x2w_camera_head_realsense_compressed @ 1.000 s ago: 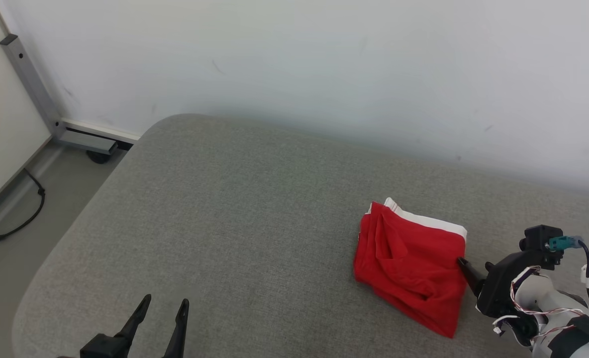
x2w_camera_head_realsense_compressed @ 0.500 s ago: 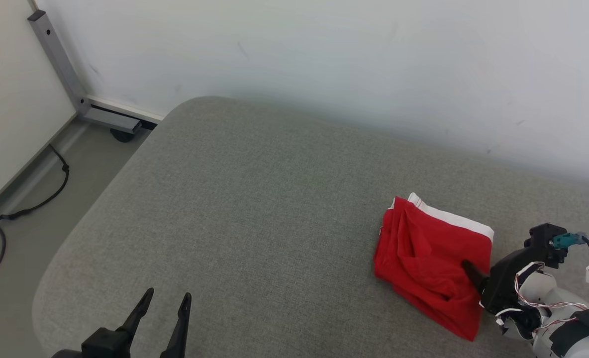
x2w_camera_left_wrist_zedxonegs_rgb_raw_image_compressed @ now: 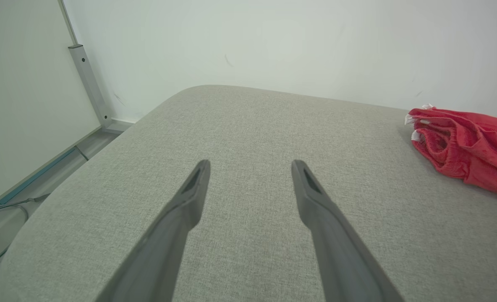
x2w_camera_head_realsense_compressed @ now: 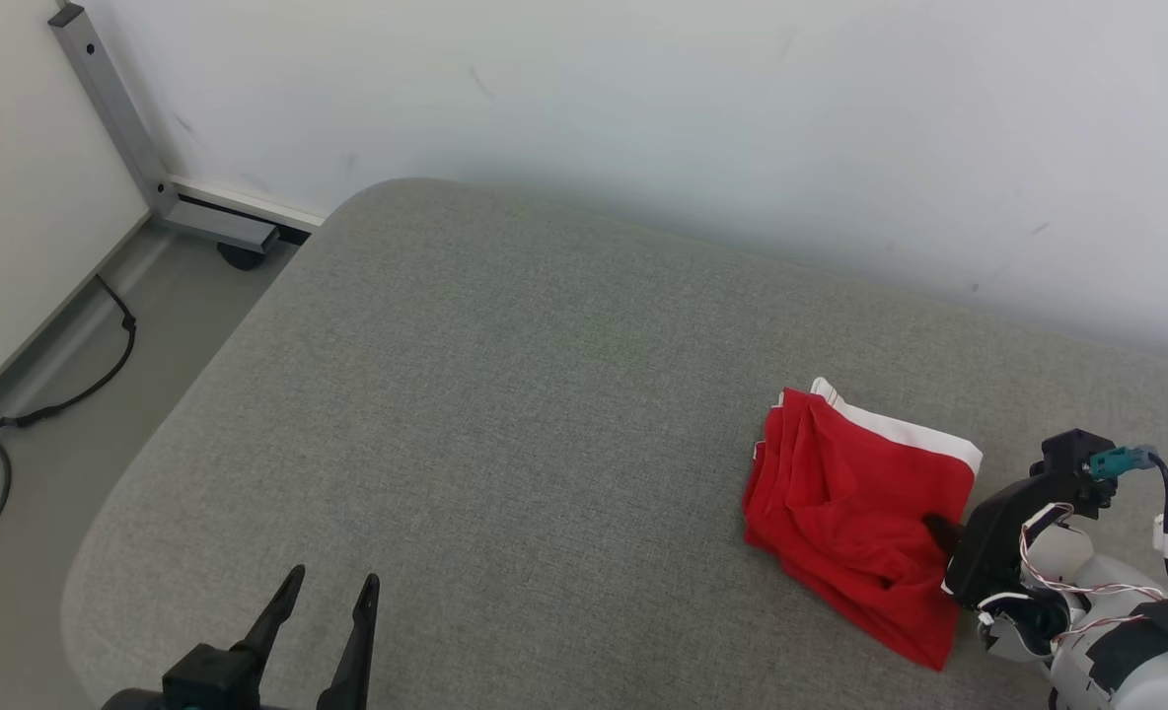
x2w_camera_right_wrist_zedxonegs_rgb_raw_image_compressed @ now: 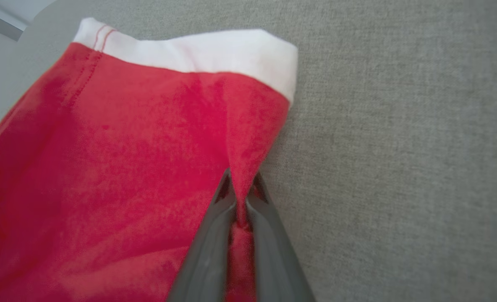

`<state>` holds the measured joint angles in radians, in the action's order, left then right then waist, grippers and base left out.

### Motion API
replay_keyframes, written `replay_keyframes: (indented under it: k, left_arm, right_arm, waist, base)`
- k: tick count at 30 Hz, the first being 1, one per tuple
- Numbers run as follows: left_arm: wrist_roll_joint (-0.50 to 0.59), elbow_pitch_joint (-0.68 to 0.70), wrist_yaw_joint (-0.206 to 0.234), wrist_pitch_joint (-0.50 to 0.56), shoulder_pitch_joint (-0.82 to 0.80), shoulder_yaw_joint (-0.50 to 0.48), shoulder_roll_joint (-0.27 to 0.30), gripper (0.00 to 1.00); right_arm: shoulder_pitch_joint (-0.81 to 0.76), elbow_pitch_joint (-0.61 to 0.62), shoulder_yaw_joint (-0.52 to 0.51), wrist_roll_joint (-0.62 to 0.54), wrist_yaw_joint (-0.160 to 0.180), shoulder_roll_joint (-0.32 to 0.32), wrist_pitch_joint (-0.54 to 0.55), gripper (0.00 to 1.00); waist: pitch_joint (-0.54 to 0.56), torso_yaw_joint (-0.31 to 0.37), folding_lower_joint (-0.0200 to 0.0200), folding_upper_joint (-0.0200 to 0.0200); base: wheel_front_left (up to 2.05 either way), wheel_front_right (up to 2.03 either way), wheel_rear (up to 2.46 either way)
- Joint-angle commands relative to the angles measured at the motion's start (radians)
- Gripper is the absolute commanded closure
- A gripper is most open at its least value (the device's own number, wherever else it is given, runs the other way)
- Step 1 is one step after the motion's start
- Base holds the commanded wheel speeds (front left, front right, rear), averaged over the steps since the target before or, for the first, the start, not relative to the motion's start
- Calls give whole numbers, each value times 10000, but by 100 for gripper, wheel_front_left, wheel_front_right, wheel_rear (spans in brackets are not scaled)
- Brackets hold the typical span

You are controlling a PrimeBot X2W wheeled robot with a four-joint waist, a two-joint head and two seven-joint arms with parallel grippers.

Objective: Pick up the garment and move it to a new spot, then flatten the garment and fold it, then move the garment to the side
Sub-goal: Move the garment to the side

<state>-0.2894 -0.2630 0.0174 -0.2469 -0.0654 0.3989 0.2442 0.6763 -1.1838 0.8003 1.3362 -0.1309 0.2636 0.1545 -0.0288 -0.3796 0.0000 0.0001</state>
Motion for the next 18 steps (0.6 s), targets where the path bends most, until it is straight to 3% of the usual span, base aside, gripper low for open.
replay_keyframes:
  k: [1, 10, 18]
  left_arm:
    - [-95, -38, -4, -62, -102, -13, 37, 0]
    - [-162, -84, 74, -101, 80, -29, 109, 0]
    - [-205, 22, 117, -102, 123, 15, 168, 0]
  right_arm:
    - [-22, 26, 11, 14, 6, 141, -71, 100]
    - [91, 412, 202, -57, 6, 463, -86, 100]
    - [590, 431, 680, -490, 6, 1143, 256, 100]
  waist:
    - [32, 28, 0, -1]
    - [331, 377, 0, -1]
    - [315, 832, 0, -1]
  base:
    - [0, 0, 0]
    - [0, 0, 0]
    - [0, 0, 0]
